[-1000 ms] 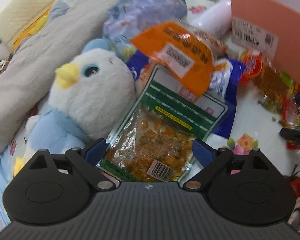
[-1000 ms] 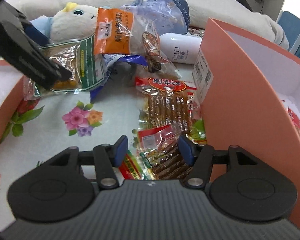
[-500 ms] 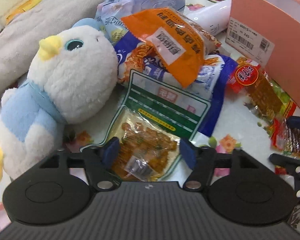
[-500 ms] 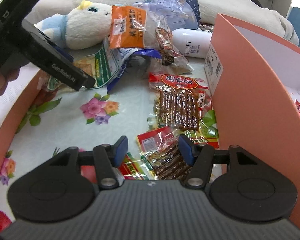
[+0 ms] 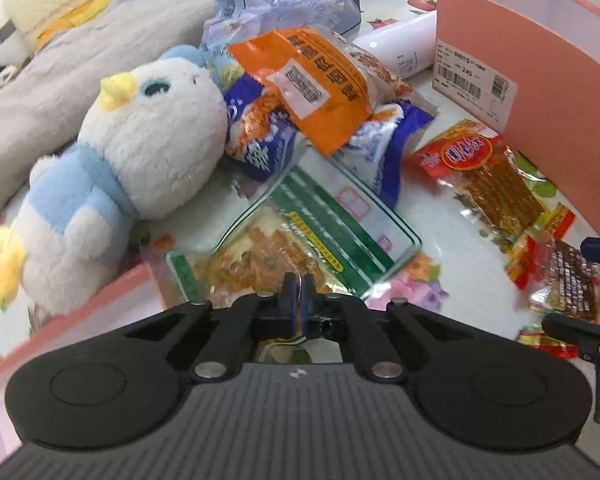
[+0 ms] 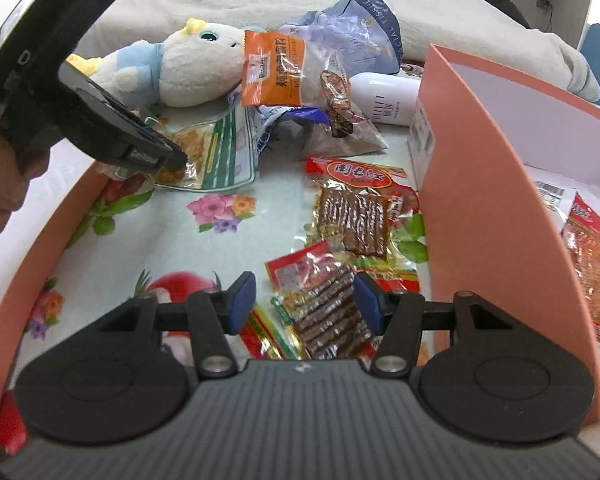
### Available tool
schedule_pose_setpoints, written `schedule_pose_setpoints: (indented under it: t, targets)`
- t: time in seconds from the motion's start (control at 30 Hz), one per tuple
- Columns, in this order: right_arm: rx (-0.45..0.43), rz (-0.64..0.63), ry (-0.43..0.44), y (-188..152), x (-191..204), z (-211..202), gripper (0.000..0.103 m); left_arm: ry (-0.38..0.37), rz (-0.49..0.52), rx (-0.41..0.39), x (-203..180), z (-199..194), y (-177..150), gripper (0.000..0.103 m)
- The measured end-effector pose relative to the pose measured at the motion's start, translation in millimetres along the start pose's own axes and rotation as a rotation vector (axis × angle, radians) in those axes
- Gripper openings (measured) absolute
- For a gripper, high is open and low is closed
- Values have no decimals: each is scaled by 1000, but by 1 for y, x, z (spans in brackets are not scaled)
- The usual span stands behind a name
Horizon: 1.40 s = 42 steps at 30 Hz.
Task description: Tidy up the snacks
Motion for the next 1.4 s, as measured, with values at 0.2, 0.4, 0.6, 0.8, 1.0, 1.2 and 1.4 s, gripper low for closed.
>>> schedule_pose_setpoints:
  t: [0.2, 0.4, 0.6, 0.8, 1.0, 1.2, 1.4]
  targets:
    - [10, -22, 0, -10, 9, -8, 57, -76, -117, 35, -10, -10, -19, 0]
    - [34, -39, -19, -23, 9, 0, 57, -106, -188, 34, -12, -22, -31, 0]
    - [46, -3, 46, -28, 11, -4, 59, -129, -190, 18, -12, -35, -31, 1]
    - [46, -12, 99, -29, 18, -12, 59, -95, -15, 3, -19, -41, -10, 35]
    - [29, -20, 79, -23, 6, -15, 57, -2, 271, 2, -23, -33, 8, 90]
    - [24, -58, 110, -19, 9, -14, 71, -2, 505, 66, -31, -11, 7, 96]
    - [23, -99, 132, -12, 19, -7, 88, 1, 720, 79, -34, 4, 11, 102]
Point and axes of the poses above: each gripper's, at about its wrist camera, not at the fingertips, and z roughly the way its jaws point, x to its left, y to its top, the point moved 10 cm from there along z, roughly the way its jaws point, and after that the axes turned 2 degrees about -z, right-handed, at the moved point
